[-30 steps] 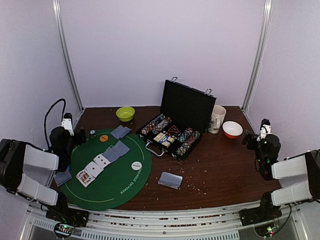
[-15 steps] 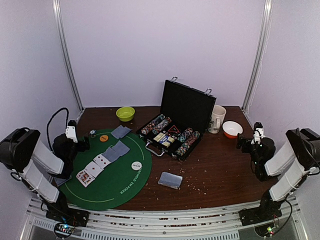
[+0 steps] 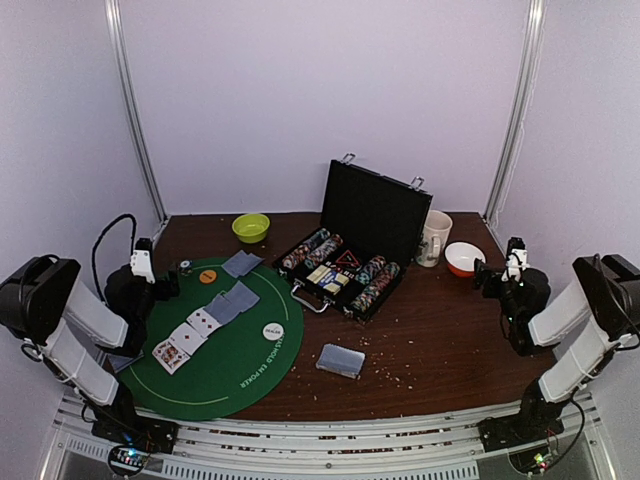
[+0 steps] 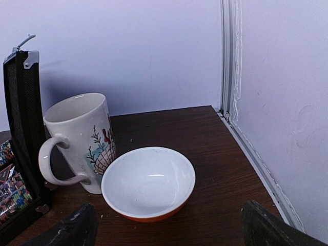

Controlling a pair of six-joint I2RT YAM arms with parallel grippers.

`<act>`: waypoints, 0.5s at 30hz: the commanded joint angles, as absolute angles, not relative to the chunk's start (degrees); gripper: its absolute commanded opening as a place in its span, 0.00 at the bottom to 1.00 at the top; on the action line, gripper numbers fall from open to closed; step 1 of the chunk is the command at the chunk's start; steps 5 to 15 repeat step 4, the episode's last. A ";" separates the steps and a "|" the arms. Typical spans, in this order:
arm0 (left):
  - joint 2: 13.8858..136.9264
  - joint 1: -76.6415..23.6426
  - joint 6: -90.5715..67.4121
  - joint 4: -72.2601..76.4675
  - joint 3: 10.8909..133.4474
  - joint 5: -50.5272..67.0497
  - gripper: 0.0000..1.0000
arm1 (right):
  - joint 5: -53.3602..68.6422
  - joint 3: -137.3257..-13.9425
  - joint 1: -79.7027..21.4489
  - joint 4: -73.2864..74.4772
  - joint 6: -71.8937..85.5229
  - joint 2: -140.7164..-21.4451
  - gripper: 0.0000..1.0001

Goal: Distribute texas hold em gaming equipment
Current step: Reset both arms

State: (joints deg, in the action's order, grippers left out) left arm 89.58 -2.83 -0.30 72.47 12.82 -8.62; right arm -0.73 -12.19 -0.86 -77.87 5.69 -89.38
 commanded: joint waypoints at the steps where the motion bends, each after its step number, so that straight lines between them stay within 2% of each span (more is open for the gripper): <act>1: 89.71 -2.72 0.52 76.29 13.71 -7.82 0.98 | -0.62 -12.53 -0.86 -77.63 5.01 -89.22 1.00; 15: 89.73 -2.68 0.53 76.22 13.71 -7.82 0.98 | -0.62 -12.48 -0.86 -77.77 5.03 -89.12 1.00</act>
